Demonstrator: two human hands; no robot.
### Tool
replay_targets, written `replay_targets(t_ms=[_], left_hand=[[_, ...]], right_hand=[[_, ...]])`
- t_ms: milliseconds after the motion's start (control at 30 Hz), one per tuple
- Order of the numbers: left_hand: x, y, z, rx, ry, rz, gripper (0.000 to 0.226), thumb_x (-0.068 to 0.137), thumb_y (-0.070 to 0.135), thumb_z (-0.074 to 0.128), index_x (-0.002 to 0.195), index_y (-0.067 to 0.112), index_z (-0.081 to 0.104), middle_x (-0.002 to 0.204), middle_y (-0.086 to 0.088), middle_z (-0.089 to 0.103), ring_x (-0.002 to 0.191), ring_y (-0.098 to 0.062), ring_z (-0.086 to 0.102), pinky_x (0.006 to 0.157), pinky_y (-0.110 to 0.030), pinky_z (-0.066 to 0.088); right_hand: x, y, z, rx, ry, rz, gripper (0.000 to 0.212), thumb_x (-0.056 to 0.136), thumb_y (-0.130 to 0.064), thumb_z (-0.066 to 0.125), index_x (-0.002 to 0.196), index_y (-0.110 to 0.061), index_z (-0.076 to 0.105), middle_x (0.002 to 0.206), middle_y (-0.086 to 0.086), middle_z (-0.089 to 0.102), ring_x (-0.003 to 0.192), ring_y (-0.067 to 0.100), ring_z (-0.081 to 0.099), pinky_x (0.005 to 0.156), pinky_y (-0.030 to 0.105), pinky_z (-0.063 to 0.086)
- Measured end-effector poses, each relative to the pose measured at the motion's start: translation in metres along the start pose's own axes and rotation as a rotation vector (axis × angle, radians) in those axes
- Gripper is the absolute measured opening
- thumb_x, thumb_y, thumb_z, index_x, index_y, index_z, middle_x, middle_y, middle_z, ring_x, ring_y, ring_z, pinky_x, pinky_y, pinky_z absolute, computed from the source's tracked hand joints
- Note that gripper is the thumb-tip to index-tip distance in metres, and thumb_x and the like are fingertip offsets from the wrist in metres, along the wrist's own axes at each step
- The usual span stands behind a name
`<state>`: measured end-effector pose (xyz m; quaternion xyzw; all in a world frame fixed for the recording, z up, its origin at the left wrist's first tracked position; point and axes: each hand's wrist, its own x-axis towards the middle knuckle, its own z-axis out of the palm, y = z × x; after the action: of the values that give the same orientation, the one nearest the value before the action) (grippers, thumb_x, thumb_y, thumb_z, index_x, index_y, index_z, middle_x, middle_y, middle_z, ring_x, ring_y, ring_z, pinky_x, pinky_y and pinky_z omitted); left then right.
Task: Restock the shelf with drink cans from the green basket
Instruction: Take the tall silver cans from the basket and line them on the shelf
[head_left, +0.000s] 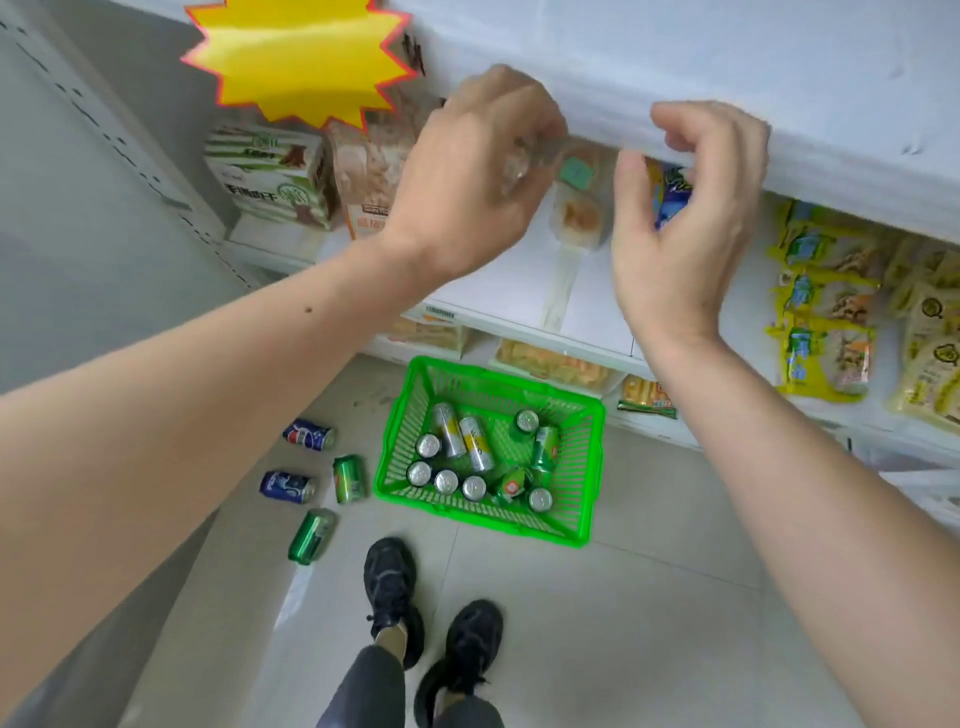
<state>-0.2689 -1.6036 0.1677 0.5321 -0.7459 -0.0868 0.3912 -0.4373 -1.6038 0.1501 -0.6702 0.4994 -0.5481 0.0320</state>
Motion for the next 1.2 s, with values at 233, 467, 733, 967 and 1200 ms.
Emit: replay_targets(t_ms=[233, 467, 733, 967, 1200], left_hand=[[-0.126, -0.073, 0.101, 0.033, -0.246, -0.207, 0.029, 0.076, 0.018, 0.06, 0.104, 0.012, 0.065, 0.111, -0.006, 0.063, 0.105, -0.029, 0.058, 0.088, -0.043, 0.047], [-0.255, -0.174, 0.221, 0.124, -0.556, -0.411, 0.027, 0.082, 0.017, 0.062, 0.109, 0.015, 0.065, 0.118, -0.007, 0.06, 0.113, -0.031, 0.054, 0.09, -0.046, 0.047], [-0.337, -0.273, 0.347, 0.178, -0.701, -0.43, 0.029, 0.085, 0.021, 0.062, 0.114, 0.018, 0.062, 0.118, -0.007, 0.059, 0.113, -0.03, 0.055, 0.096, -0.052, 0.044], [-0.358, -0.339, 0.435, 0.276, -0.858, -0.355, 0.041, 0.084, 0.027, 0.063, 0.124, 0.019, 0.056, 0.13, -0.008, 0.055, 0.125, -0.028, 0.048, 0.101, -0.052, 0.042], [-0.352, -0.363, 0.468, 0.396, -0.973, -0.382, 0.043, 0.086, 0.032, 0.063, 0.126, 0.02, 0.056, 0.128, -0.008, 0.052, 0.124, -0.027, 0.046, 0.101, -0.045, 0.043]], right_hand=[[-0.15, 0.063, 0.027, 0.0, -0.185, 0.13, 0.016, 0.088, -0.006, 0.064, 0.102, 0.0, 0.064, 0.102, 0.014, 0.06, 0.092, 0.023, 0.059, 0.085, 0.029, 0.044], [-0.316, 0.178, 0.095, -0.086, -0.399, 0.361, 0.021, 0.084, -0.011, 0.064, 0.105, -0.005, 0.064, 0.1, 0.011, 0.062, 0.087, 0.025, 0.064, 0.079, 0.033, 0.045], [-0.45, 0.305, 0.173, -0.265, -0.761, 0.606, 0.024, 0.091, -0.019, 0.065, 0.113, -0.014, 0.061, 0.116, 0.007, 0.064, 0.097, 0.025, 0.065, 0.082, 0.04, 0.055], [-0.506, 0.371, 0.24, -0.283, -1.106, 0.828, 0.076, 0.082, -0.036, 0.077, 0.144, -0.014, 0.039, 0.146, 0.007, 0.048, 0.127, 0.027, 0.052, 0.104, 0.042, 0.044], [-0.511, 0.4, 0.275, -0.395, -1.438, 0.877, 0.079, 0.075, -0.048, 0.08, 0.133, -0.006, 0.047, 0.135, 0.009, 0.054, 0.122, 0.028, 0.054, 0.104, 0.039, 0.046]])
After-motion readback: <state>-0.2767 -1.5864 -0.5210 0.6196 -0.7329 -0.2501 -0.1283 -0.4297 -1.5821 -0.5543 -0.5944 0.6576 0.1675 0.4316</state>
